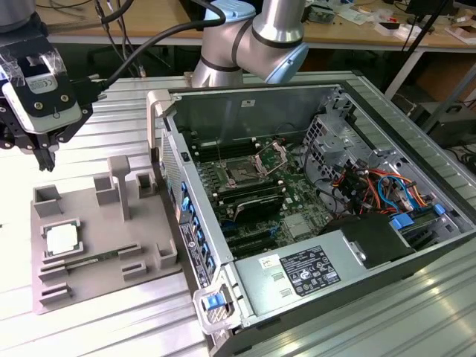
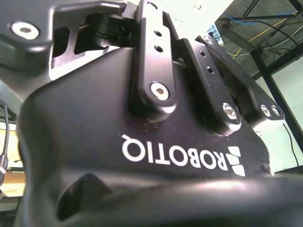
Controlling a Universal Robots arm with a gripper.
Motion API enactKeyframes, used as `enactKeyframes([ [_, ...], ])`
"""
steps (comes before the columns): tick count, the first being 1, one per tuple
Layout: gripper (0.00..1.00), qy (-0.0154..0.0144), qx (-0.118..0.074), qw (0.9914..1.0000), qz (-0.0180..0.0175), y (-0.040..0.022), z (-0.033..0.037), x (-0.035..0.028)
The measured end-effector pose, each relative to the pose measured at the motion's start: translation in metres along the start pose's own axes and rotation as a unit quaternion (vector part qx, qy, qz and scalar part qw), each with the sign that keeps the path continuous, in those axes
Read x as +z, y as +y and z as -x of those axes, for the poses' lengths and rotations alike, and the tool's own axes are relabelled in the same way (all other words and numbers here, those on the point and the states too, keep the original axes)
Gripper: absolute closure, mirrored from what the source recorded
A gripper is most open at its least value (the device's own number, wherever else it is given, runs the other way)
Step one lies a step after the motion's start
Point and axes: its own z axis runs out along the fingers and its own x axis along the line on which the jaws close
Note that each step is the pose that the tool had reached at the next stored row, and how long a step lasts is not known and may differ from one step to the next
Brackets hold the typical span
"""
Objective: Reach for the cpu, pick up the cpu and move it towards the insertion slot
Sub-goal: 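Reach for the cpu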
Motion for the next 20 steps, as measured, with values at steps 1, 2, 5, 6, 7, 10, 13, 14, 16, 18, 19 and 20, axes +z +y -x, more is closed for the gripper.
enactKeyframes([
  [1,0.89,0.0000,0.000,1.00000,0.0000,0.0000,0.0000,0.0002],
  [2,0.89,0.0000,0.000,1.00000,0.0000,0.0000,0.0000,0.0004],
  [5,0.89,0.0000,0.000,1.00000,0.0000,0.0000,0.0000,0.0008],
  [6,0.89,0.0000,0.000,1.00000,0.0000,0.0000,0.0000,0.0009],
  [7,0.89,0.0000,0.000,1.00000,0.0000,0.0000,0.0000,0.0010],
  [10,0.89,0.0000,0.000,1.00000,0.0000,0.0000,0.0000,0.0015],
  [13,0.89,0.0000,0.000,1.00000,0.0000,-0.0001,0.0000,0.0020],
  [14,0.89,0.0000,0.000,1.00000,0.0000,-0.0001,0.0000,0.0021],
  [16,0.89,0.0000,0.000,1.00000,0.0000,-0.0001,0.0000,0.0024],
  [18,0.89,0.0000,0.000,1.00000,0.0000,-0.0001,0.0000,0.0027],
  [19,0.89,0.0000,0.000,1.00000,0.0000,-0.0001,0.0000,0.0029],
  [20,0.89,0.0000,0.000,1.00000,0.0000,-0.0001,0.0000,0.0031],
])
